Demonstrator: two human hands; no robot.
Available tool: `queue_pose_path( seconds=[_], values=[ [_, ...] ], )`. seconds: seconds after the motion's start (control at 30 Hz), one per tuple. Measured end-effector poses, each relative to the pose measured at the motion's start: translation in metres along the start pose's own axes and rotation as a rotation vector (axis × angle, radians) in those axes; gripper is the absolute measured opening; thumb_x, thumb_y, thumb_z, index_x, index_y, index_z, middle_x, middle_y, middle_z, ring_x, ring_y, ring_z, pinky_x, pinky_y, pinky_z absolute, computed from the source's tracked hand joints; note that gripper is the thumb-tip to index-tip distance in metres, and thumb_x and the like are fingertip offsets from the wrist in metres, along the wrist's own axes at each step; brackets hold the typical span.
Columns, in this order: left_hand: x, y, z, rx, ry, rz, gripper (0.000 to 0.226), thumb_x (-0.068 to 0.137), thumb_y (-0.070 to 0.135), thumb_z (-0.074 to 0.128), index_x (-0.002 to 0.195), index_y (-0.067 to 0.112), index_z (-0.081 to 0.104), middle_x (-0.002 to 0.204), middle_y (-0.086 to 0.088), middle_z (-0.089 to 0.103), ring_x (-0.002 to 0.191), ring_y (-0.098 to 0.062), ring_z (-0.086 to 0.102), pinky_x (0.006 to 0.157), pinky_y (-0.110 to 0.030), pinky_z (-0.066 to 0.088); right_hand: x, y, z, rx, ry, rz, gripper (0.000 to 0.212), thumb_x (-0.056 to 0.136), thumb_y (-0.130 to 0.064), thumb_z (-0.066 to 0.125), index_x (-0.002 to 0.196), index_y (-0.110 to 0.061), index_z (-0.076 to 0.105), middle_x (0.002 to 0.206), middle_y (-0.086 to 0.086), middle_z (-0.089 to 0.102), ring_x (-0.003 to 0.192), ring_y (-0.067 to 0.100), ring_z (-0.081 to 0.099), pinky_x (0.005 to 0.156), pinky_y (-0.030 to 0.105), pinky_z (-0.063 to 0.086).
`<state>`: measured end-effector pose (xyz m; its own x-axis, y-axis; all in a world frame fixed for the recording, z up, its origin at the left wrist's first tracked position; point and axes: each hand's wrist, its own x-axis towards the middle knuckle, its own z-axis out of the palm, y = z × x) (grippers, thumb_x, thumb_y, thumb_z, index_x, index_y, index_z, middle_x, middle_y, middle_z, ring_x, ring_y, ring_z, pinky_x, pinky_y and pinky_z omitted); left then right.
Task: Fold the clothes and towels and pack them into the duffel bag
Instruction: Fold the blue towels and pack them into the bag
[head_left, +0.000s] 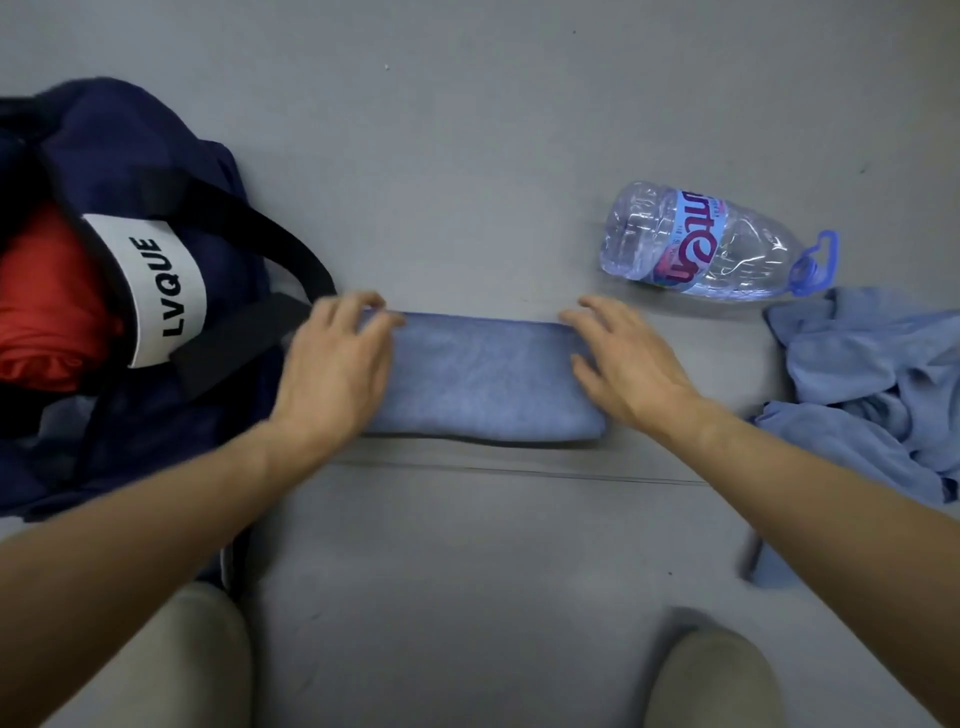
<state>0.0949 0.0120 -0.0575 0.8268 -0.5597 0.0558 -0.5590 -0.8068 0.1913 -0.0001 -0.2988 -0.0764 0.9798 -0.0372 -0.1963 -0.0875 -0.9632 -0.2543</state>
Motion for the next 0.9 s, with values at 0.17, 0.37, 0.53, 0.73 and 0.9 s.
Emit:
queue_pose_path(
  seconds=[0.17, 0.37, 0.53, 0.73, 0.9],
  values=[
    [-0.058, 0.039, 0.023, 0.045, -0.297, -0.074, 0.050, 0.097, 0.048, 0.032, 0.132, 0.023, 0.059, 0.130, -0.005, 0.056, 0.102, -0.033, 0.057, 0.081, -0.044, 0.045, -0.011, -0.009, 0.011, -0.155, -0.251, -0.201, 0.071, 0.090, -0.055, 0.017, 0.153, -0.030, 0.037, 0.164, 0.011, 0.023, 0.148, 0.033, 0.026, 0.118, 0.047, 0.029],
    [-0.023, 0.044, 0.039, 0.035, -0.475, -0.187, 0.071, 0.096, 0.069, 0.010, 0.159, 0.036, 0.006, 0.169, -0.004, -0.005, 0.154, -0.029, -0.008, 0.121, -0.054, -0.008, -0.064, -0.039, 0.019, -0.180, -0.266, 0.003, 0.079, 0.087, -0.071, 0.018, 0.151, -0.031, 0.040, 0.157, 0.011, 0.035, 0.124, 0.037, 0.046, 0.094, 0.046, 0.045],
    [-0.006, 0.025, 0.037, 0.173, -0.382, -0.003, 0.066, 0.101, 0.057, 0.025, 0.160, 0.032, 0.011, 0.168, -0.011, -0.005, 0.154, -0.037, -0.002, 0.122, -0.058, 0.000, -0.130, -0.081, 0.045, -0.047, -0.267, -0.100, 0.068, 0.085, -0.062, 0.042, 0.140, -0.025, 0.055, 0.141, 0.014, 0.053, 0.112, 0.036, 0.061, 0.088, 0.045, 0.056],
    [-0.107, 0.030, 0.036, -0.130, -0.229, 0.552, 0.044, 0.103, 0.036, 0.047, 0.143, 0.018, 0.055, 0.150, -0.014, 0.048, 0.139, -0.034, 0.044, 0.115, -0.048, 0.037, -0.143, -0.076, 0.051, -0.144, -0.069, -0.279, 0.058, 0.086, -0.039, 0.053, 0.141, -0.021, 0.055, 0.153, 0.009, 0.044, 0.138, 0.033, 0.044, 0.102, 0.046, 0.047],
    [-0.137, 0.010, 0.041, -0.086, -0.371, 0.627, 0.056, 0.101, 0.050, 0.045, 0.149, 0.022, 0.047, 0.154, -0.009, 0.045, 0.141, -0.029, 0.043, 0.117, -0.041, 0.033, -0.137, -0.060, 0.068, -0.177, -0.111, -0.434, 0.071, 0.082, -0.045, 0.075, 0.146, -0.026, 0.050, 0.156, 0.006, 0.042, 0.143, 0.034, 0.038, 0.112, 0.050, 0.040]
  ],
)
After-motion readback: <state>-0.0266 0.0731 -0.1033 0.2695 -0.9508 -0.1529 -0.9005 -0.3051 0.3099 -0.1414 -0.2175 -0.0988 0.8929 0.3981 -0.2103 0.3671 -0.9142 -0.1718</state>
